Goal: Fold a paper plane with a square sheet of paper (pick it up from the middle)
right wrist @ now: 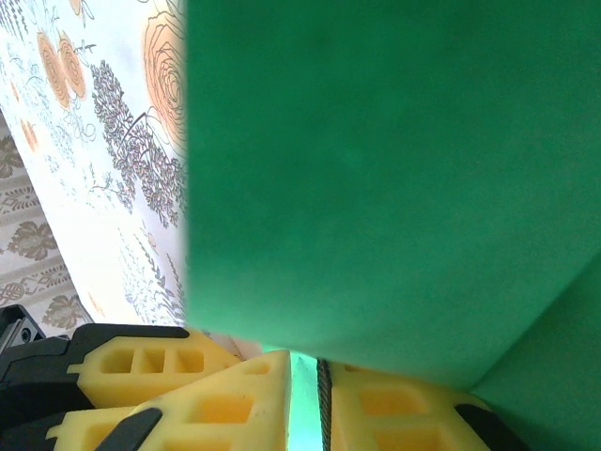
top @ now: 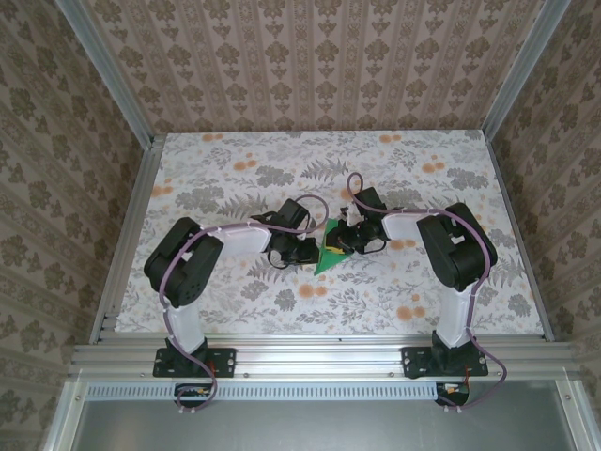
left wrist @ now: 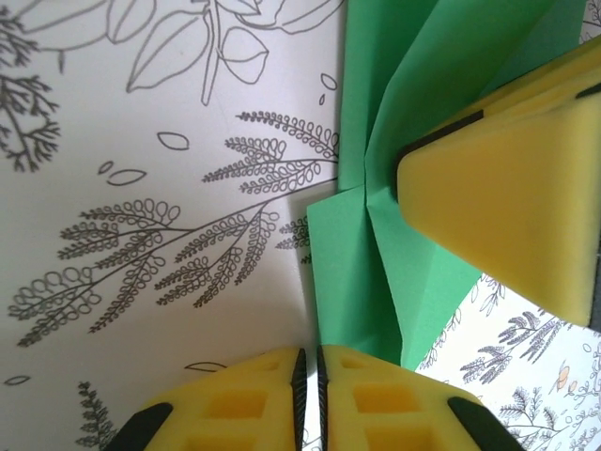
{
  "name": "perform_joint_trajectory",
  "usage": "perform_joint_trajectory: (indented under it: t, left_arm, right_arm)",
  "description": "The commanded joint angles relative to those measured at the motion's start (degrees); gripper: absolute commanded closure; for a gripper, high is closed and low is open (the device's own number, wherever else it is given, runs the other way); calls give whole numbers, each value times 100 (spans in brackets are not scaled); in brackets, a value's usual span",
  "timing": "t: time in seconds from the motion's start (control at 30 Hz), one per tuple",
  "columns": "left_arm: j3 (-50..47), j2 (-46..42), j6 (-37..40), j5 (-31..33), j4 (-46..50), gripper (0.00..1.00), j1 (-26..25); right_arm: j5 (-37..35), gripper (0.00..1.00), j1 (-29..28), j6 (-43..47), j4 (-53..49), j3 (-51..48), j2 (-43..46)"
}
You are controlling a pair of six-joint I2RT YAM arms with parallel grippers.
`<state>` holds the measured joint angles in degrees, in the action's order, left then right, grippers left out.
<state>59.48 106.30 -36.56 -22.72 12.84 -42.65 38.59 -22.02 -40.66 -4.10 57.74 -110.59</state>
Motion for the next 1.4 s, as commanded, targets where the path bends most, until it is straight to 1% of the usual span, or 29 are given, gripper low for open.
perform_joint_trajectory:
  t: [0.0,0.17,0.33,0.4,0.6,0.7,0.87,0.97,1.07,1.1,1.2,1.37]
  left_arm:
    - [83,180,102,47,-69,80,-118]
    - [34,-175,35,241,-92,73,-128]
    - [3,-376,95,289,-133,62,-138]
    - [31,-333,147,182,-145,60,-147]
    - [266,-229,265,445,131,56,-360]
    - [295,-399,242,929,384,56,-437]
    - [137,-739,41,1353,478,55,-410]
    - [-6,-864,17,1178,250,50,-380]
    - [84,-684,74,730,141,48,-399]
    - [163,-579,93,683,209,48,-417]
    - [368,-306,155,671,367,48,-510]
    - [761,23,184,985,853,47,-651]
  right_arm:
    - [-5,82,-4,-34,-220,36,51]
    - [-114,84,-5,6,-307,46,2]
    - [-148,85,-4,23,-333,32,-4]
    - [-150,86,-4,24,-336,32,9]
    - [-194,86,-2,15,-352,29,11]
    - [-211,87,2,37,-388,36,3]
    - [-218,88,-2,45,-401,30,3]
    - [-212,87,2,52,-384,11,10]
    - [-217,87,-6,41,-368,1,10]
    - [-220,87,-4,33,-357,-5,9]
    - [-211,87,-4,24,-351,-10,4]
    - [-196,87,4,15,-338,-11,21]
